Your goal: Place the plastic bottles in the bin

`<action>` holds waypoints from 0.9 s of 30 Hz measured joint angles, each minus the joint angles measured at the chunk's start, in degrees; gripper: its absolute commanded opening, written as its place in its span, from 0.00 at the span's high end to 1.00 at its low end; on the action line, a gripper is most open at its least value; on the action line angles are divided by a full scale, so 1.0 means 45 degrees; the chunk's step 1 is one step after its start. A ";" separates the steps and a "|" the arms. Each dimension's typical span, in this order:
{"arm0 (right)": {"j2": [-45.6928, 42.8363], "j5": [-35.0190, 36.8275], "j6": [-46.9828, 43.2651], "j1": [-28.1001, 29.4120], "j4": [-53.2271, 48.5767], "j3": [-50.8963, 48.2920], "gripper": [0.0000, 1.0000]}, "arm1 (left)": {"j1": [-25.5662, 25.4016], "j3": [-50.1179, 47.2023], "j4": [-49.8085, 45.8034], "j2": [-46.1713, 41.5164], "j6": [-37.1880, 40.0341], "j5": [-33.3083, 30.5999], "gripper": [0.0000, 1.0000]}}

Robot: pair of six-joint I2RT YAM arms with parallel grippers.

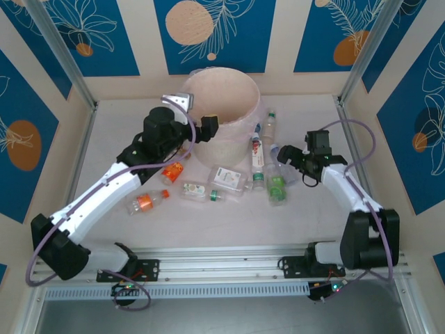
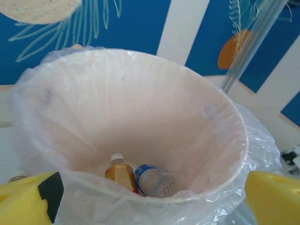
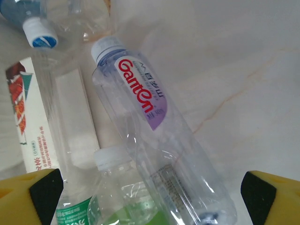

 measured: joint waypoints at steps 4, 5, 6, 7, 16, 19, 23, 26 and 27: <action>0.1554 -0.0277 -0.0981 0.0418 -0.0369 0.1175 0.01 | 0.0121 -0.1078 0.0393 -0.0976 -0.0403 -0.1307 0.00; 0.1953 -0.0199 -0.1209 0.0544 -0.0500 0.1549 0.00 | 0.0180 -0.1404 0.0510 -0.1219 -0.0568 -0.1622 0.00; 0.2278 -0.0131 -0.1399 0.0641 -0.0607 0.1846 0.00 | 0.0238 -0.1661 0.0573 -0.1399 -0.0670 -0.1821 0.00; 0.2681 -0.0044 -0.1681 0.0729 -0.0733 0.2220 0.00 | 0.0330 -0.1967 0.0622 -0.1617 -0.0792 -0.2050 0.00; 0.5731 0.1132 -0.3395 0.0913 -0.2448 0.5042 0.07 | 0.1496 -0.3949 0.0680 -0.3147 -0.2006 -0.3016 0.00; 0.6533 0.1365 -0.3609 0.0947 -0.3036 0.5901 0.09 | 0.1855 -0.4376 0.0699 -0.3609 -0.2390 -0.3021 0.00; 0.7344 0.1603 -0.3672 0.1020 -0.3730 0.6902 0.11 | 0.2229 -0.4614 0.0699 -0.3852 -0.2798 -0.2963 0.00; 0.7805 0.2069 -0.3653 0.1132 -0.4085 0.7407 0.11 | 0.2395 -0.4614 0.0699 -0.3837 -0.2992 -0.2773 0.00; 0.7922 0.2234 -0.3628 0.1151 -0.4177 0.7509 0.11 | 0.2429 -0.4614 0.0699 -0.3818 -0.3026 -0.2710 0.00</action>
